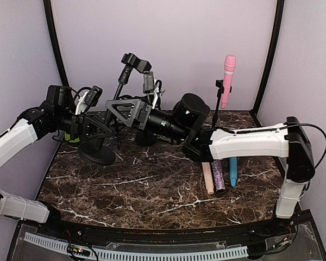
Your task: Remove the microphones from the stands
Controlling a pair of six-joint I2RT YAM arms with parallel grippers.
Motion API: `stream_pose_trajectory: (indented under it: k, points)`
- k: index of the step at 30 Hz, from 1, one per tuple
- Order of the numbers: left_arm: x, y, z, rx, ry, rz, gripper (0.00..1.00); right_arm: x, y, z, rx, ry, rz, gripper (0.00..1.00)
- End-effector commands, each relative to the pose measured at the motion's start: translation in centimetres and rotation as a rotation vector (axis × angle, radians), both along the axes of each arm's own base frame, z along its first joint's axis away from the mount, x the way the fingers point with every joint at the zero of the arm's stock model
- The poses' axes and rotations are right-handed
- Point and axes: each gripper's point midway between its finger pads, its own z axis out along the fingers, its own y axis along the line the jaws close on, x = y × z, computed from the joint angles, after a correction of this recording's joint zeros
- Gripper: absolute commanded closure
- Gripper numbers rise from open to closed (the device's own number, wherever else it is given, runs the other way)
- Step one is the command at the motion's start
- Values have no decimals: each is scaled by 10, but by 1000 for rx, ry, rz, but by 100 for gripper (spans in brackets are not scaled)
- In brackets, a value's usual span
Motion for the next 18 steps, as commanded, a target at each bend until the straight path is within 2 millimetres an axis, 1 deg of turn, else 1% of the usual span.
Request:
stream_pose_trajectory:
  k: [1, 4, 5, 7, 10, 12, 18]
  points:
    - [17, 4, 8, 52, -203, 124, 100, 39, -26, 4, -147, 33, -388, 18]
    - [29, 5, 10, 66, -292, 196, 100, 54, -27, -13, -297, 79, -532, 21]
    - [34, 6, 10, 72, -315, 224, 100, 55, -26, -18, -331, 80, -559, 22]
    - [44, 7, 11, 87, -349, 277, 100, 53, -26, -16, -348, 62, -596, 23]
    - [53, 8, 13, 98, -373, 319, 100, 48, -21, -15, -379, 41, -613, 27]
    - [57, 8, 15, 97, -386, 336, 100, 49, -16, -16, -407, 31, -631, 30]
    - [60, 7, 22, 77, -418, 341, 100, 49, -5, -9, -403, 37, -638, 43]
